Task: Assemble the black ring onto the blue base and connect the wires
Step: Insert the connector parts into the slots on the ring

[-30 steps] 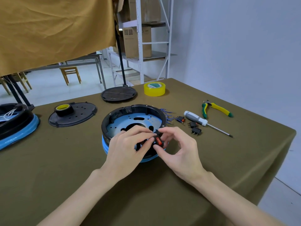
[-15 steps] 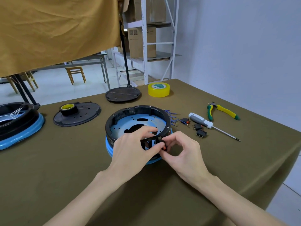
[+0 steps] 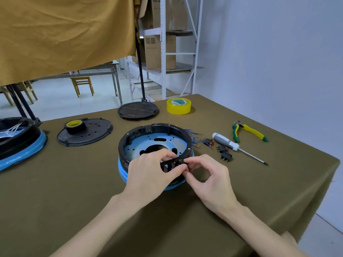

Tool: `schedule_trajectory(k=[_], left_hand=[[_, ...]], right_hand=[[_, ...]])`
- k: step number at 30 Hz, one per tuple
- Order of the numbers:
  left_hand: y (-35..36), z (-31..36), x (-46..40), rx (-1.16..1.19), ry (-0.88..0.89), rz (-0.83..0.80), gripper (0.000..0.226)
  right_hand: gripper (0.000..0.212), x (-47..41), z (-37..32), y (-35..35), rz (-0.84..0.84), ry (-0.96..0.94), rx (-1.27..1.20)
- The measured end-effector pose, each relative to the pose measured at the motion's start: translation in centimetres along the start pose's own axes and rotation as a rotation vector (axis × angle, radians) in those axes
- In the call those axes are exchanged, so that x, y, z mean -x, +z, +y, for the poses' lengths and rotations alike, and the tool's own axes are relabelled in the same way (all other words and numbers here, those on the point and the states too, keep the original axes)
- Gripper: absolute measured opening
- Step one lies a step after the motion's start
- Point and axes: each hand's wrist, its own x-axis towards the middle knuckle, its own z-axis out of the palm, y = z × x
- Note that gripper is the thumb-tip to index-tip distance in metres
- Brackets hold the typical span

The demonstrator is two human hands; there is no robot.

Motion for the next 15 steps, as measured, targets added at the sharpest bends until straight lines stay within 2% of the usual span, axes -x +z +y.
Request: schedule_trajectory(k=[8, 15], left_hand=[[0.05, 0.11, -0.1, -0.006, -0.008, 0.009, 0.042], [-0.04, -0.19, -0.49, -0.041, -0.039, -0.039, 0.03]], right_hand=[[0.036, -0.05, -0.36, 0.03, 0.015, 0.02, 0.017], [0.033, -0.72, 0.08, 0.66, -0.036, 0.032, 0.068]])
